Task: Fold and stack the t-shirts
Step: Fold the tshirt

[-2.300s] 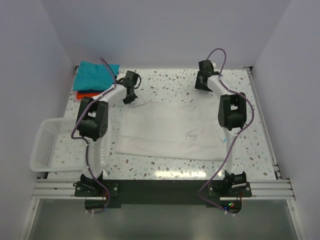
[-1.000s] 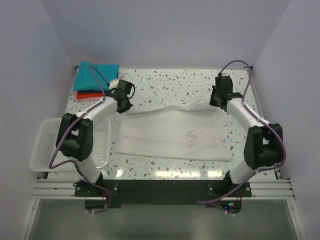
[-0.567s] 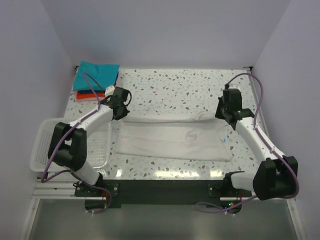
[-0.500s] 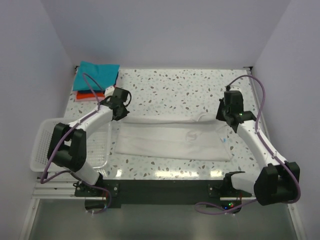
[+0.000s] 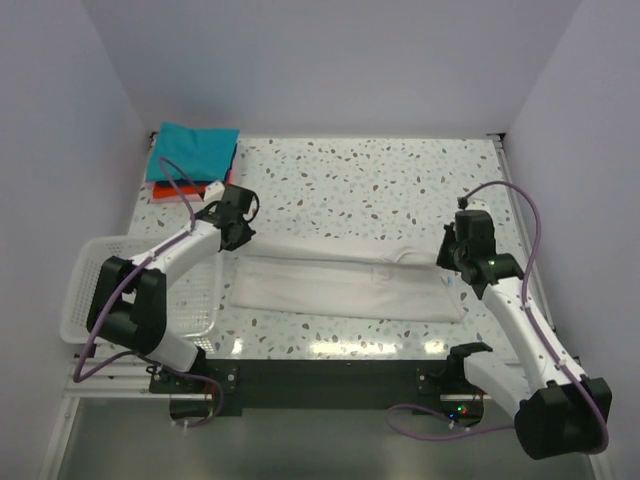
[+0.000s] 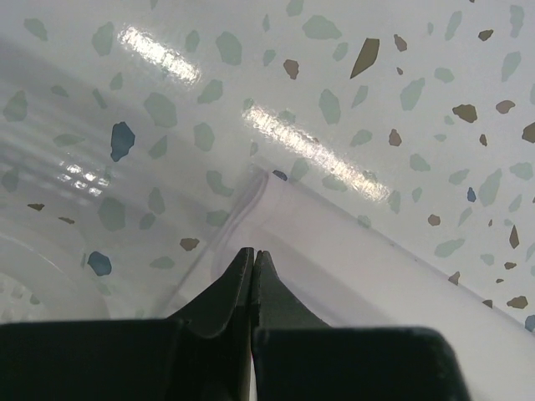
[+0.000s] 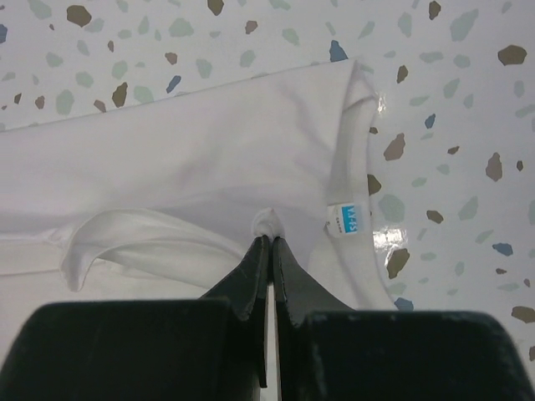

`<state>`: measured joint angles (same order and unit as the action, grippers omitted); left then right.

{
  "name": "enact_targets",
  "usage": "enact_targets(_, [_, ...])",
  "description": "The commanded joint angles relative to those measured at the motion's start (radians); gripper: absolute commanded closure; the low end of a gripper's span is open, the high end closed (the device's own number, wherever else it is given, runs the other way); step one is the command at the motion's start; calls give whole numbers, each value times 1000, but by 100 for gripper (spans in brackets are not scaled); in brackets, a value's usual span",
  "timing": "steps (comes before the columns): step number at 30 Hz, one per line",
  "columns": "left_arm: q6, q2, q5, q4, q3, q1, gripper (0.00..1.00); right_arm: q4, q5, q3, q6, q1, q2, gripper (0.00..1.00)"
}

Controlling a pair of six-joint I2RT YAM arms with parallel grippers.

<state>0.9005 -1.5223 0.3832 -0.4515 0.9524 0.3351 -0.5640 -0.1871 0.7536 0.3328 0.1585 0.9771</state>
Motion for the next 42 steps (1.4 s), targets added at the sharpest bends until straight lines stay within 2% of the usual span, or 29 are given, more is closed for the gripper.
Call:
enact_targets(1, [38,36,37,5,-15,4,100,-40,20,-19,28,4,-61,100])
enact_targets(2, [40,33,33,4,-17,4,100,-48,37,-23,37,4,-77,100])
enact_targets(5, [57,33,34,-19,-14,8,100,-89,122,-46,90,4,-136,84])
enact_targets(7, [69,43,51,-36,-6,22,88,-128,136,-51,115,4,-172,76])
enact_targets(11, [78,83,66,-58,16,42,69,-229,118,-25,140,3,-265,65])
enact_targets(12, [77,93,72,-61,22,53,59,-235,120,-10,140,3,-299,63])
enact_targets(15, [90,122,106,-110,66,73,48,-243,149,15,143,3,-331,53])
enact_targets(16, [90,137,117,-122,74,79,45,-241,158,19,143,4,-331,40])
enact_targets(17, [90,145,120,-127,80,82,36,-234,172,26,141,3,-330,15])
enact_targets(18, [84,151,121,-127,89,93,30,-226,182,35,137,3,-319,1])
enact_targets(19, [81,160,120,-127,95,97,24,-218,186,38,132,4,-308,1])
enact_targets(20, [77,160,118,-130,103,102,13,-202,211,44,127,4,-298,1])
enact_targets(23, [58,151,100,-130,131,125,0,-162,290,61,109,4,-221,1])
enact_targets(27, [17,116,48,-69,140,160,0,-50,476,76,98,3,-103,1])
enact_targets(31, [-3,33,-30,-30,140,180,0,84,592,76,115,6,24,1])
enact_targets(35, [-8,-35,-56,-12,129,191,0,154,583,41,120,36,170,1])
enact_targets(39, [-9,-76,-60,-3,111,191,0,171,505,-26,127,108,219,1])
enact_targets(42, [-11,-79,-50,-1,108,193,0,159,411,-94,153,165,197,1])
